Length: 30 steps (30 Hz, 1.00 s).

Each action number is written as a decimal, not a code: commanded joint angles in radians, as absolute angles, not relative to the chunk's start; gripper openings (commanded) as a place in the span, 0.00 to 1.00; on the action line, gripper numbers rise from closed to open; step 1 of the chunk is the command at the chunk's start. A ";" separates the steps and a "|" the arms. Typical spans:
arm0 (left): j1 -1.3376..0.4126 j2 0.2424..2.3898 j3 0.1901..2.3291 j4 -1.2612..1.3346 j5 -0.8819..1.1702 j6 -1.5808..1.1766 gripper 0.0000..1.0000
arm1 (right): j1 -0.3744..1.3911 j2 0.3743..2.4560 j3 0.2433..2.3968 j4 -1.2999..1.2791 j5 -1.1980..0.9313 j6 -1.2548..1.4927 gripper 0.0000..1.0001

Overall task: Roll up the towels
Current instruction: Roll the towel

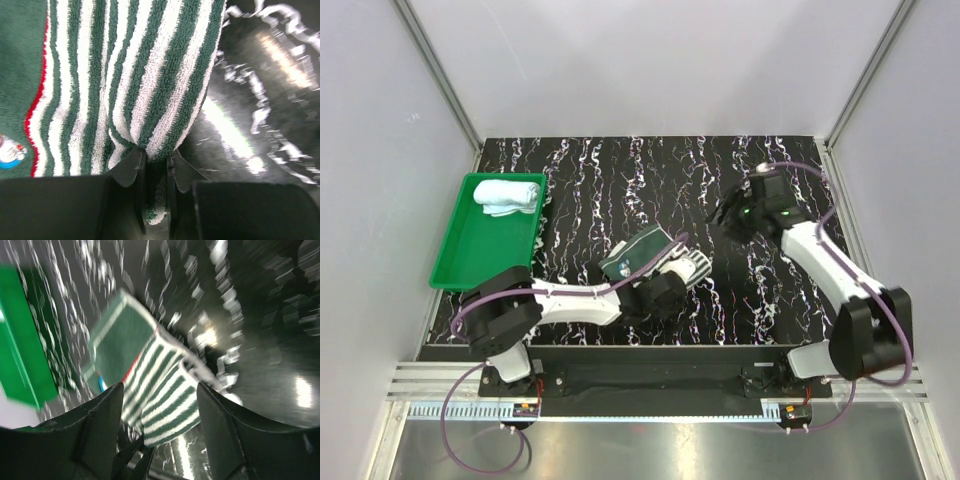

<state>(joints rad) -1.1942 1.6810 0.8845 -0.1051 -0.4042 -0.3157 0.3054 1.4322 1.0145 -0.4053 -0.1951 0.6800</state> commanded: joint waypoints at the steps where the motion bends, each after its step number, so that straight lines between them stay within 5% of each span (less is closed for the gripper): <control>1: -1.164 1.715 0.854 -0.141 -0.062 -0.471 0.00 | 0.241 1.312 1.092 -0.621 -0.061 0.615 0.68; 16: -0.842 1.781 0.695 0.228 0.563 -0.771 0.00 | 0.232 1.042 0.766 -0.422 -0.380 0.702 0.64; 22: -0.752 1.867 0.621 0.466 0.710 -0.945 0.00 | 0.250 1.087 0.562 0.063 -0.638 0.898 0.60; 30: -0.681 1.939 0.566 0.623 0.790 -1.074 0.00 | 0.354 1.343 0.548 0.379 -0.638 0.977 0.49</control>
<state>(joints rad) -0.6983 1.8706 0.6365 0.6910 0.7471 -1.0065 0.3298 1.2621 0.5411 0.1471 -0.5915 0.9104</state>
